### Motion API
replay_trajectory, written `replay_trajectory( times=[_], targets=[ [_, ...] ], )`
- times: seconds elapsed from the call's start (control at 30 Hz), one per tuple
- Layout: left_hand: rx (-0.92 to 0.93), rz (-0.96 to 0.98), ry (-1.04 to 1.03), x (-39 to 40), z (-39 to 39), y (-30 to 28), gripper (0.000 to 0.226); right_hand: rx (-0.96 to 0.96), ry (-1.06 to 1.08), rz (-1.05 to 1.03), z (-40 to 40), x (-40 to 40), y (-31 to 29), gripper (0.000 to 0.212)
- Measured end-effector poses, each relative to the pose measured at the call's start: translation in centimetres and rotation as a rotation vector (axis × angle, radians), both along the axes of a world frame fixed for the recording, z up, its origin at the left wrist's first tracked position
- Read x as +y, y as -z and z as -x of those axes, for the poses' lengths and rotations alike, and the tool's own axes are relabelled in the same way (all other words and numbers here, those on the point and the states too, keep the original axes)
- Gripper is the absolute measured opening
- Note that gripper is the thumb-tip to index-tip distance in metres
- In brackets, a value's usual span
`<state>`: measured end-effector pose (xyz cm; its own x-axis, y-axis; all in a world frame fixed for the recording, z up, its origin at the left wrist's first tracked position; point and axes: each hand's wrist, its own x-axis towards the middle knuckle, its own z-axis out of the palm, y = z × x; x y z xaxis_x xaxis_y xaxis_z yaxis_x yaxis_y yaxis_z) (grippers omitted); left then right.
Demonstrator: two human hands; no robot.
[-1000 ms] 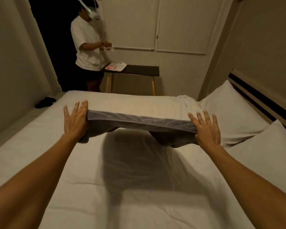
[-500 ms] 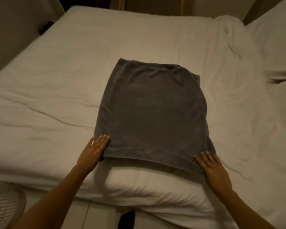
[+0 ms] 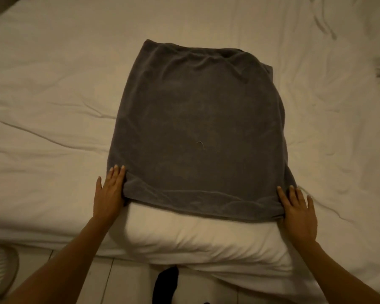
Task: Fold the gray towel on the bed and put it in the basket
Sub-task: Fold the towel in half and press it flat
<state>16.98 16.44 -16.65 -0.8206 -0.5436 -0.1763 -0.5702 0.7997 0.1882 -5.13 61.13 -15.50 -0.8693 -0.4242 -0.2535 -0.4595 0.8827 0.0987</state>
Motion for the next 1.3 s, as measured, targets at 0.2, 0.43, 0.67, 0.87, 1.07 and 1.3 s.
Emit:
replay_trajectory(
  times=[0.2,0.43,0.67,0.87,1.07,1.3],
  targets=[
    [0.012,-0.14,-0.152,1.1,0.3,0.9,0.084,-0.031,0.005,0.023,-0.3,-0.3,0.8,0.065],
    [0.112,-0.101,-0.242,1.3,1.8,-0.2,0.061,0.049,-0.017,0.054,0.8,0.9,-0.1,0.062],
    [0.081,0.21,-0.113,-2.0,2.4,-3.0,0.056,0.204,-0.008,0.163,1.2,1.9,-1.7,0.075],
    [0.126,0.298,0.131,-3.1,1.3,-5.1,0.061,0.198,-0.028,0.173,1.1,2.1,-2.7,0.083],
    [-0.07,0.255,0.373,-2.6,-2.7,-2.8,0.064,0.091,-0.092,0.214,-0.8,3.3,-2.3,0.089],
    [-0.132,0.216,0.392,-2.2,-6.2,-5.6,0.09,0.069,-0.101,0.271,-3.1,3.9,-4.9,0.088]
  ],
)
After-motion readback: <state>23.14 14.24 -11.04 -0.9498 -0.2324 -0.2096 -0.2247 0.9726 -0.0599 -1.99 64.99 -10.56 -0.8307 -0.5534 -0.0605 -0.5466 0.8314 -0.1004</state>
